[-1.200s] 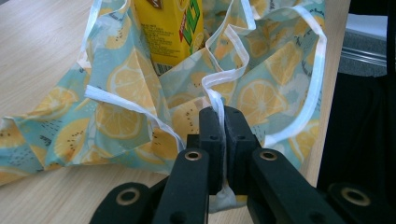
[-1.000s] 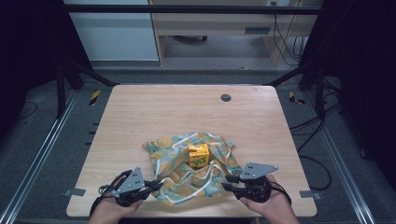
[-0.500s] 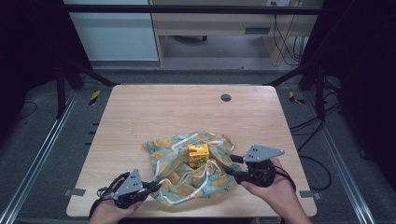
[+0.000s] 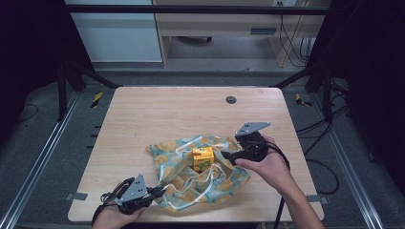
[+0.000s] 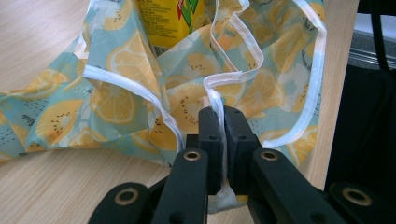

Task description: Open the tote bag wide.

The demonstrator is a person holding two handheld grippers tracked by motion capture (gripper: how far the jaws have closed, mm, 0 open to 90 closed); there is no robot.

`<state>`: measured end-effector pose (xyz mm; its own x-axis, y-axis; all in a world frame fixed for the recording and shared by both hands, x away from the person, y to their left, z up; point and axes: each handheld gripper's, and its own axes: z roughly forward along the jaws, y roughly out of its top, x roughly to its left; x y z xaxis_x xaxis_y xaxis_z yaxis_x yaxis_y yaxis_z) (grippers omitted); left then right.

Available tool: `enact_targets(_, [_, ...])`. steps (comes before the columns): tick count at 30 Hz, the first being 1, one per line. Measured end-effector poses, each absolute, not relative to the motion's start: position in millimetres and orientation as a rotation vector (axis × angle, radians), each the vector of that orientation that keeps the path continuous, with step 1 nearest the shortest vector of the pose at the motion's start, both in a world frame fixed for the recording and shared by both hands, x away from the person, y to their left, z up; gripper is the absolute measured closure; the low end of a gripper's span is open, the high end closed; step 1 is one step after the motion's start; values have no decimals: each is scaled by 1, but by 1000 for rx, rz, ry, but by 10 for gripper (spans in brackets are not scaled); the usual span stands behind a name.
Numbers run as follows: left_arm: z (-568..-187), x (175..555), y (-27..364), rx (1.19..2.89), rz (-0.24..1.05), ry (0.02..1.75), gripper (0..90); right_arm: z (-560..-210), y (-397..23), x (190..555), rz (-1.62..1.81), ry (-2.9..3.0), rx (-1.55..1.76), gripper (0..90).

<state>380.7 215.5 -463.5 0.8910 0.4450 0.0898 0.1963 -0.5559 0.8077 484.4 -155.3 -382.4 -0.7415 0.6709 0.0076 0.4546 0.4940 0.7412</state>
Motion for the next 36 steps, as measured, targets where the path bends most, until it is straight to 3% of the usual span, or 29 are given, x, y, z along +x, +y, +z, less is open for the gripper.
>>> enact_targets(4, [-465, 380, 215, 2169, 355, 459, 868, -394, -151, 493, 1073, 2496, 975, 194])
enact_targets(9, [-465, 380, 214, 2167, 358, 457, 867, -406, -141, 495, 1018, 2536, 963, 243])
enact_targets(20, [-465, 379, 214, 2164, 360, 458, 866, -426, -132, 487, 928, 2589, 911, 535])
enact_targets(26, [-465, 379, 213, 2169, 357, 450, 867, -433, -132, 487, 868, 2603, 886, 820])
enact_targets(28, [-466, 378, 212, 2181, 360, 445, 866, -433, -135, 488, 879, 2581, 908, 875])
enact_targets(36, [-473, 381, 209, 2245, 374, 438, 866, -441, -157, 504, 921, 2481, 986, 893])
